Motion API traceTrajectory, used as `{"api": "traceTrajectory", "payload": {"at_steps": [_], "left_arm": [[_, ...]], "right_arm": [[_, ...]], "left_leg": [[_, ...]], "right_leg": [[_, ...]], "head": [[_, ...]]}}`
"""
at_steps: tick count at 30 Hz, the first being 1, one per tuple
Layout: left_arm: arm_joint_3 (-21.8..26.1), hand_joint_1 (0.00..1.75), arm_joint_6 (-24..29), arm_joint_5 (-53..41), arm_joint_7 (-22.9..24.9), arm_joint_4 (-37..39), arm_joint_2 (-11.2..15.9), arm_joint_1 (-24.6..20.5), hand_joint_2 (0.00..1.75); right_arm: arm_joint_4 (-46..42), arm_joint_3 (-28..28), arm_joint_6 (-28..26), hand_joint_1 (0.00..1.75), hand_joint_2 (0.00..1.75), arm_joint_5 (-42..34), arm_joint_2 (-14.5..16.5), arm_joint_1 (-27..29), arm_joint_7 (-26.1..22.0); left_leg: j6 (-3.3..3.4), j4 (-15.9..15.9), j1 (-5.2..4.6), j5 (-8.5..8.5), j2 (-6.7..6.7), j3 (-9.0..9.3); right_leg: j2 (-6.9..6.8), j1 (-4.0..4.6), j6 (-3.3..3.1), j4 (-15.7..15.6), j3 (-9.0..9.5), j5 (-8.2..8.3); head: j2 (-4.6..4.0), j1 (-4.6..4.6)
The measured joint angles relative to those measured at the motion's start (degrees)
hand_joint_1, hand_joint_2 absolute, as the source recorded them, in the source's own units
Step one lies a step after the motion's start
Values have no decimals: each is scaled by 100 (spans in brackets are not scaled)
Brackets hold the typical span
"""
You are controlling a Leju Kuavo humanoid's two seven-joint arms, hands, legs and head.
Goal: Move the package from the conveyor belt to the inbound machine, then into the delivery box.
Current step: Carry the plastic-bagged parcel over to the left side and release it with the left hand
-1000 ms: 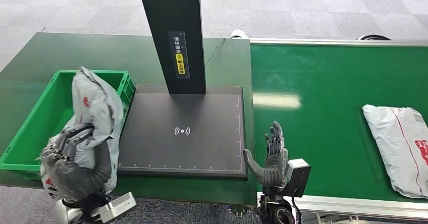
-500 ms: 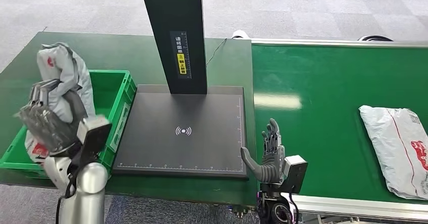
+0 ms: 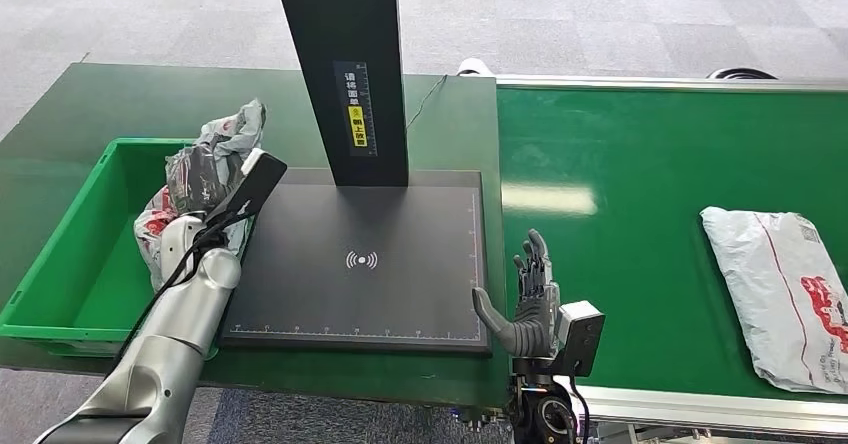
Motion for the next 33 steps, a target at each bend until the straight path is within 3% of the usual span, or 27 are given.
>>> {"api": "traceTrajectory", "payload": {"at_steps": [2, 5, 8, 15, 21, 29, 33], "left_arm": [[21, 15, -58, 91, -40, 241, 42, -108, 175], [60, 0, -82, 185, -65, 416, 109, -181, 175], [111, 0, -69, 300, -90, 450, 183, -180, 175], [381, 0, 324, 1070, -650, -97, 290, 103, 175], [504, 0, 321, 1145, -540, -426, 492, 194, 175], [538, 0, 475, 500, -50, -238, 732, 52, 175], [700, 0, 848, 841, -524, -213, 852, 4, 175]], "right_arm": [[0, -5, 3, 0, 175, 0, -1, 0, 3], [0, -12, 7, 0, 175, 0, -2, 1, 6], [0, -20, 13, 0, 175, 0, -3, 2, 7], [-3, -32, 0, 0, 175, 2, -4, 74, 13], [-15, -46, -7, 0, 175, 2, -4, 165, 14], [-123, -52, -5, 0, 175, 34, 2, 209, 23], [-138, -52, -3, 0, 175, 50, 4, 204, 37]], "left_leg": [[0, 0, 0, 0, 2, 0], [0, -1, 1, 0, 2, 1], [0, -1, 1, 1, 1, 2], [-1, -1, 1, 0, -1, 0], [-1, -1, 1, 0, -1, 0], [0, -1, 1, 1, 1, 1], [-1, -1, 1, 1, 1, 0]], "right_leg": [[1, 0, 0, 0, 0, 0], [1, 1, 0, 0, 1, 0], [0, 1, 0, 1, 2, 0], [0, 1, 0, 1, 0, -1], [0, 1, -1, 1, -1, -1], [0, 1, -1, 1, 0, -1], [1, 1, -1, 2, 0, -1]], "head": [[0, 1], [0, -1], [0, 0], [1, 0], [0, 0], [1, 0], [1, 0]]}}
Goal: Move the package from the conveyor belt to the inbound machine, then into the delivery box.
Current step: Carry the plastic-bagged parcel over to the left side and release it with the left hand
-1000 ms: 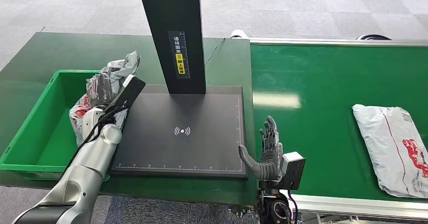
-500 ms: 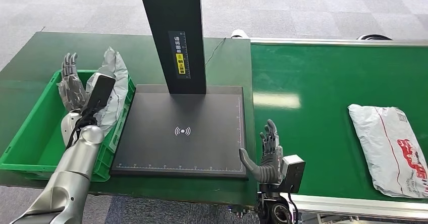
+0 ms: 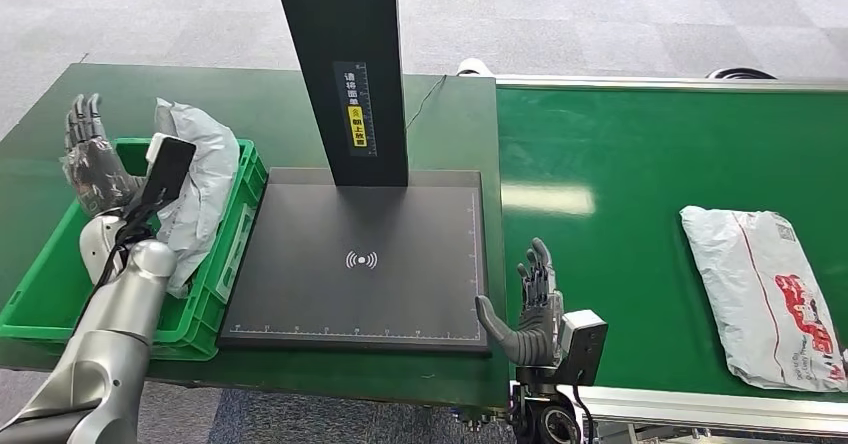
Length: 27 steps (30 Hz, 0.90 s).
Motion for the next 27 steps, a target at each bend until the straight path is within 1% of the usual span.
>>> {"api": "traceTrajectory", "payload": {"at_steps": [1, 3, 5, 6, 7, 9, 12, 15, 17, 19, 21, 22, 24, 25, 27], "left_arm": [[82, 0, 79, 232, -322, -93, 3, 43, 175], [324, 0, 152, 817, -1200, -523, -79, 252, 175], [598, 0, 160, 1555, -2121, -1216, -284, 622, 175], [706, 0, 160, 1957, -2484, -1627, -416, 860, 175], [784, 0, 160, 2352, -2768, -2109, -562, 1146, 175], [857, 0, 160, 2912, -3047, -3163, -858, 1768, 175], [847, 0, 160, 3262, -3123, -4592, -1263, 2604, 175], [743, 0, 158, 3413, -3128, -5584, -1526, 3139, 175], [565, 0, 158, 3403, -3128, -6205, -1694, 3532, 175], [181, 0, 104, 3442, -3103, -6565, -1791, 3953, 175], [-451, 0, -223, 3637, -2921, -6524, -1758, 4259, 175], [-815, 0, -506, 3741, -2771, -6386, -1714, 4360, 175], [-1392, 0, -1153, 3910, -2498, -5996, -1641, 4436, 175], [-1596, 0, -1455, 3976, -2410, -5783, -1629, 4445, 175], [-1856, 0, -2049, 4131, -2301, -5311, -1627, 4445, 175]], "right_arm": [[0, 1, -1, 0, 175, 5, 0, -3, 1], [2, 2, -12, 0, 175, 9, 0, -13, -9], [9, 3, -43, 0, 175, -4, -1, -26, -30], [13, 3, -67, 0, 175, -16, -1, -30, -38], [15, 4, -91, 0, 175, -34, -2, -31, -46], [17, 3, -136, 0, 175, -66, -4, -25, -58], [17, 1, -173, 0, 175, -85, -9, -2, -77], [17, -2, -193, 0, 175, -91, -17, 21, -86], [13, -7, -209, 0, 175, -96, -22, 46, -87], [-9, -18, -222, 0, 175, -110, -28, 88, -86], [-43, -29, -229, 0, 175, -121, -35, 113, -83], [-56, -34, -229, 0, 175, -121, -38, 114, -81], [-68, -44, -229, 0, 175, -119, -43, 113, -80], [-68, -47, -231, 0, 175, -108, -44, 112, -80], [-68, -46, -238, 0, 175, -58, -43, 106, -80]], "left_leg": [[0, 0, 0, 0, 0, 0], [-1, 0, 0, -2, 1, -1], [-1, 0, -2, -5, 6, -1], [1, 0, -3, -8, 11, 0], [2, 0, -5, -11, 18, -1], [5, 0, -7, -17, 29, -1], [8, 0, -10, -22, 30, -1], [8, -1, -9, -22, 26, 1], [7, -1, -9, -26, 34, 10], [6, -1, -9, -30, 31, 17], [7, -1, -10, -30, 16, 17], [8, -1, -10, -30, 9, 17], [9, -1, -10, -29, 4, 17], [9, -1, -10, -29, 5, 18], [10, -1, -10, -28, 9, 19]], "right_leg": [[0, 0, 0, 0, 0, 0], [0, 0, 0, 0, -1, -1], [5, -2, 0, 0, -1, -1], [9, -2, 0, -1, -2, -2], [14, -3, 1, -2, -3, -2], [21, -5, 2, -5, -7, -4], [22, -8, 7, -9, -9, -10], [19, -8, 9, -9, -4, -13], [26, -8, 9, -10, -2, -13], [25, -8, 11, -11, -3, -16], [12, -9, 15, -12, 0, -20], [7, -9, 15, -13, 6, -20], [6, -9, 15, -12, 16, -18], [7, -9, 15, -12, 19, -16], [8, -9, 15, -12, 19, -14]], "head": [[0, 0], [0, 1], [1, 1], [0, 2], [0, 1], [-1, 1], [-1, 1], [0, 1], [-1, -1], [-1, -1], [-1, 1], [-1, 0], [0, 1], [0, 1], [0, 1]]}}
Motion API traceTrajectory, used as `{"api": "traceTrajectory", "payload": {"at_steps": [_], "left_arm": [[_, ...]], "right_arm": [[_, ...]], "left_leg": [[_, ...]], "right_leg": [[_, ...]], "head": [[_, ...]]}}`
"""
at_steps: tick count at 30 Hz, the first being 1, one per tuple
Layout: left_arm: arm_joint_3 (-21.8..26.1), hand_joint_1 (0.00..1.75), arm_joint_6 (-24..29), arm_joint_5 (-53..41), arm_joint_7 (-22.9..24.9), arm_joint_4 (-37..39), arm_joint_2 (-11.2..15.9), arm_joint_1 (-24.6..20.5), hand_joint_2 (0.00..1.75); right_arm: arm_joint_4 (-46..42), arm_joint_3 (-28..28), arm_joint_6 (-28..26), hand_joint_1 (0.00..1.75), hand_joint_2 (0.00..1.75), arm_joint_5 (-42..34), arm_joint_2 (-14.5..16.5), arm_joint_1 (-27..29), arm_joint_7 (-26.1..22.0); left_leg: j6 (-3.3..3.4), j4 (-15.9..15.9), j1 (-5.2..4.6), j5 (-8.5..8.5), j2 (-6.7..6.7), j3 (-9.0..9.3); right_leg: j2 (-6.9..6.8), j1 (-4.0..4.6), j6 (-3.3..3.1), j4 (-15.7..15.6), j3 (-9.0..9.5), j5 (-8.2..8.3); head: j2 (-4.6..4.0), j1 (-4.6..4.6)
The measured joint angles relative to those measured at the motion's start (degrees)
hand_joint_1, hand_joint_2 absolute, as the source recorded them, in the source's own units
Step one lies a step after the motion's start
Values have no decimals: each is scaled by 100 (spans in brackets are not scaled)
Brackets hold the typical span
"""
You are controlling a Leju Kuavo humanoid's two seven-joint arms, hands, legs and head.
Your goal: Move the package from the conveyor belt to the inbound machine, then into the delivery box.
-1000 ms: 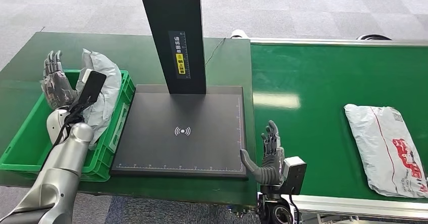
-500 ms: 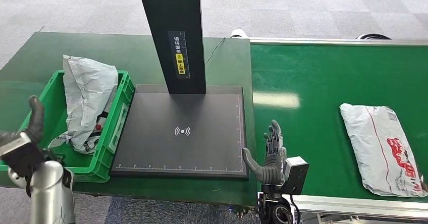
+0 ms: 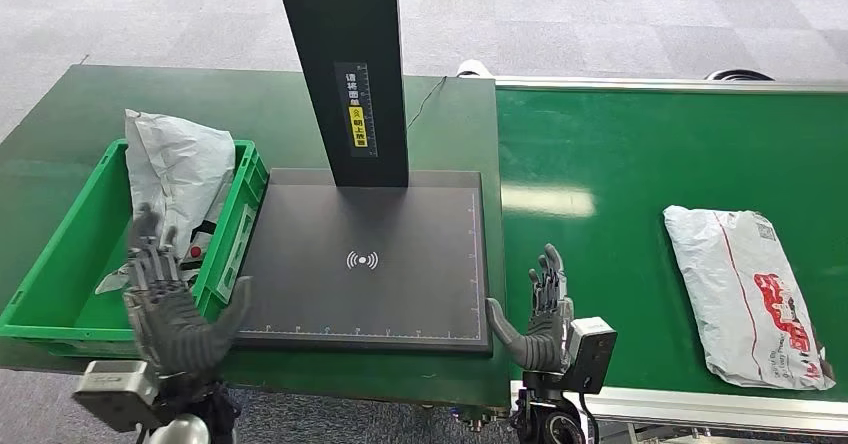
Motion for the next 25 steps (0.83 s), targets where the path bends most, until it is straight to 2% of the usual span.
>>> {"api": "traceTrajectory", "payload": {"at_steps": [5, 9, 11, 13, 15, 25], "left_arm": [[-237, 0, -1139, 66, 73, 1252, -84, -18, 175], [-332, 0, -1342, -12, 64, 1895, -180, -44, 175], [-340, 0, -1371, -33, 67, 2062, -208, -54, 175], [-345, 0, -1397, -70, 73, 2156, -228, -47, 175], [-357, 0, -1417, -128, 74, 2199, -243, -14, 175], [-380, 0, -1398, -278, -8, 2137, -264, 235, 175]], "right_arm": [[28, 40, -38, 0, 175, 119, 2, -86, 23], [78, 84, -40, 0, 175, 128, 3, -166, 39], [98, 104, -38, 0, 87, 134, 3, -186, 39], [129, 119, -22, 0, 87, 142, 2, -213, 32], [181, 132, -4, 0, 175, 143, -1, -254, -2], [336, 193, -2, 0, 175, 142, -71, -289, -95]], "left_leg": [[0, 0, 0, 0, -3, -1], [0, 0, 0, -1, -4, -3], [-1, 0, 1, -1, -4, -5], [-1, 0, 1, -1, -4, -6], [-1, 0, 1, -1, -4, -6], [-1, 0, 0, -1, -8, -7]], "right_leg": [[-1, 0, 0, 0, -2, 0], [-1, 0, -1, 1, -5, -2], [-1, 1, -1, 1, -5, -3], [-1, 1, -1, 1, -5, -3], [-1, 1, -1, 1, -5, -3], [-2, 1, -1, 1, -5, -3]], "head": [[0, -1], [-1, -1], [-1, -1], [-1, 0], [-1, -1], [-1, -1]]}}
